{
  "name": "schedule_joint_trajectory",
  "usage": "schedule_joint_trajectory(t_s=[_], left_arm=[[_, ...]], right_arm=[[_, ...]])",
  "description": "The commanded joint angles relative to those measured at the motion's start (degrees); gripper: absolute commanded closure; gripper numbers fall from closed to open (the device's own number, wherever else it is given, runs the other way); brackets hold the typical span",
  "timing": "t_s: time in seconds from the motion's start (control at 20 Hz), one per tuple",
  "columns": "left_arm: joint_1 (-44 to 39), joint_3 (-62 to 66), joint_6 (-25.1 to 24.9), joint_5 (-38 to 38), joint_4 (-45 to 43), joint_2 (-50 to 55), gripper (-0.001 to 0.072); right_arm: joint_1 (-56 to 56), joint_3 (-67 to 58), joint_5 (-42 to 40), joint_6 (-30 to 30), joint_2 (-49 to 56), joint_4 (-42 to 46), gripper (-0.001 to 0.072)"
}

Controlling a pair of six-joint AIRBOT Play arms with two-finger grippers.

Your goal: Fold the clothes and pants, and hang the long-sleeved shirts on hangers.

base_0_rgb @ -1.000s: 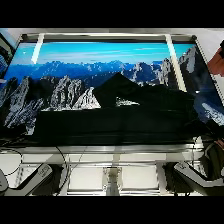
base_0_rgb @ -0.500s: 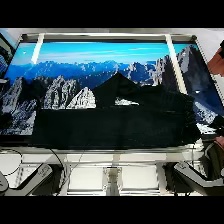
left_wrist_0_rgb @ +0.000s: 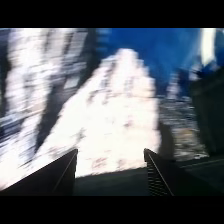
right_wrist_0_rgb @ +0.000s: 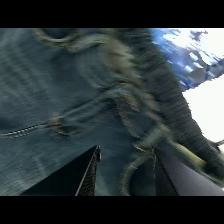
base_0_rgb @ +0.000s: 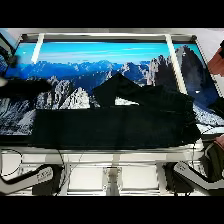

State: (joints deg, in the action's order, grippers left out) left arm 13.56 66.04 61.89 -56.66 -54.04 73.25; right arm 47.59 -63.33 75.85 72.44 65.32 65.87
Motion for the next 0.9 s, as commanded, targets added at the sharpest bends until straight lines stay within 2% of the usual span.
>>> schedule_joint_trajectory(t_s=[0.0,0.05,0.15,0.35,0.55,0.7,0.85], left_arm=[[-19.87,4.79,-0.83,10.99,0.68,12.61,0.0212],[-23.21,8.09,-0.39,10.95,-0.35,16.61,0.0211],[-27.45,14.97,4.94,10.82,-2.01,24.02,0.0211],[-29.51,24.79,9.4,10.34,-5.62,32.41,0.0211],[-29.62,26.29,9.81,9.62,-8.52,33.7,0.0211],[-29.55,26.29,15.65,5.27,-18.8,33.62,0.0211],[-29.44,26.29,16.31,3.91,-20.96,33.66,0.0211]], right_arm=[[-7.69,-0.31,-2.45,-0.09,0.92,-1.16,0.0319],[-9.55,-0.31,-3.45,-0.09,1.05,-1.14,0.0319],[-12.61,-0.31,-5.66,-0.09,1.05,-1.16,0.0319],[-15.37,-0.31,-6.73,-0.11,1.05,-1.16,0.0319],[-15.47,-0.31,-6.64,-0.11,1.05,-1.18,0.0319],[-15.47,-0.31,-6.64,-0.11,1.05,-1.18,0.0319],[-15.47,-0.31,-6.64,-0.11,1.05,-1.2,0.0319]])
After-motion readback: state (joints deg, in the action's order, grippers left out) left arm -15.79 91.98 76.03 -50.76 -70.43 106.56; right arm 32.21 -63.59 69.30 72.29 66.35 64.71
